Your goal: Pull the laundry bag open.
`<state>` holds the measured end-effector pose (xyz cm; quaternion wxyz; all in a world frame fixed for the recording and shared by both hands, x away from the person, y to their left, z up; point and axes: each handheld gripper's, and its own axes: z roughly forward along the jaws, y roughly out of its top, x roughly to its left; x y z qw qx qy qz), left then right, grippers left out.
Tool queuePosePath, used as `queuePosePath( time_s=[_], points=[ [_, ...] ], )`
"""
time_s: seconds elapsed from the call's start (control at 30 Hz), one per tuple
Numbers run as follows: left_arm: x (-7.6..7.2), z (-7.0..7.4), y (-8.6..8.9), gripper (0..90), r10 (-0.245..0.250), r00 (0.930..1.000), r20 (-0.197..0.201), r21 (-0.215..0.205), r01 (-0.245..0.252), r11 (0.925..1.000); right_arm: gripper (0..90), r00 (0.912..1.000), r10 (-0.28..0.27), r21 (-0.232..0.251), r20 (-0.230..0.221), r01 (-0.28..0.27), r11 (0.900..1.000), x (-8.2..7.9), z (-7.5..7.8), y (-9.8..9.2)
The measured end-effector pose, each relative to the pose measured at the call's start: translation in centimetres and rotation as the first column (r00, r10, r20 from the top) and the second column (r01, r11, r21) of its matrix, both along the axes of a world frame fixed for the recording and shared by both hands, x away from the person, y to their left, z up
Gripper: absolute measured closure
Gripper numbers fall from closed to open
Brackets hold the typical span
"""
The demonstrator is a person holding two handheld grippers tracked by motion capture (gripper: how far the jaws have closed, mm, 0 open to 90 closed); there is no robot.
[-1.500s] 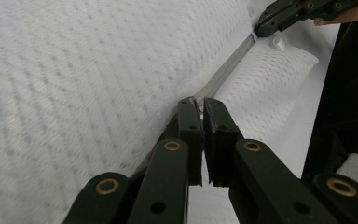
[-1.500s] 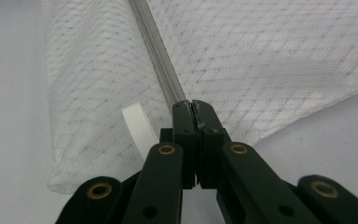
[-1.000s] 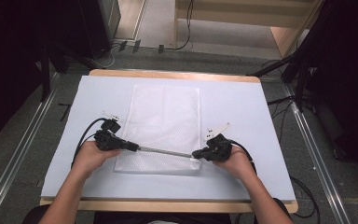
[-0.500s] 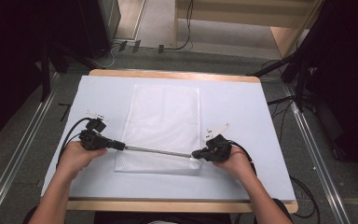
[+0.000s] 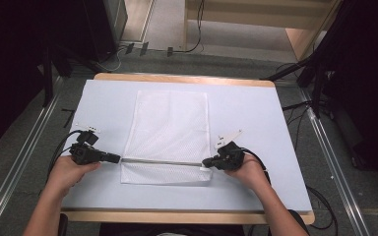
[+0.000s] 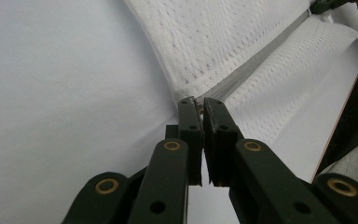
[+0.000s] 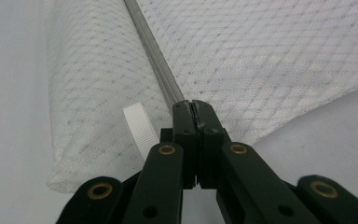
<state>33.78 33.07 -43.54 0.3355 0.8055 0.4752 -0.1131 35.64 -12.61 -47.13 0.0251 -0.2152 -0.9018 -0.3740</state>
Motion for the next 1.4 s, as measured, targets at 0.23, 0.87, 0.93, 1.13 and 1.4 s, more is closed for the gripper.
queuePosePath(
  time_s=[0.23,0.87,0.93,1.13,1.4],
  points=[
    [-0.3,0.1,0.1,86.8,-0.006,0.9999,0.012,-0.015,0.007,0.9999,90.0,1.0,-0.003,-0.001,-0.001,0.003,1.0,0.0,0.0,0.0],
    [0.7,0.4,0.5,45.4,0.07,0.9791,0.191,0.016,-0.075,0.9971,51.4,0.9938,-0.111,0.091,-0.002,0.111,0.99,0.3,1.4,-1.1],
    [0.9,0.5,0.5,42.8,0.071,0.9779,0.197,0.019,-0.077,0.9969,48.7,0.9862,-0.166,0.103,-0.001,0.165,0.981,0.4,1.5,-1.7],
    [1.6,0.6,0.2,36.6,0.089,0.9719,0.218,0.021,-0.096,0.9952,43.9,0.9711,-0.238,0.116,0.018,0.234,0.965,0.4,1.4,-2.8],
    [2.6,0.6,-0.2,36.3,0.101,0.9685,0.228,0.037,-0.112,0.9931,42.1,0.9556,-0.292,0.122,0.035,0.286,0.95,0.0,1.3,-4.0]
  ],
)
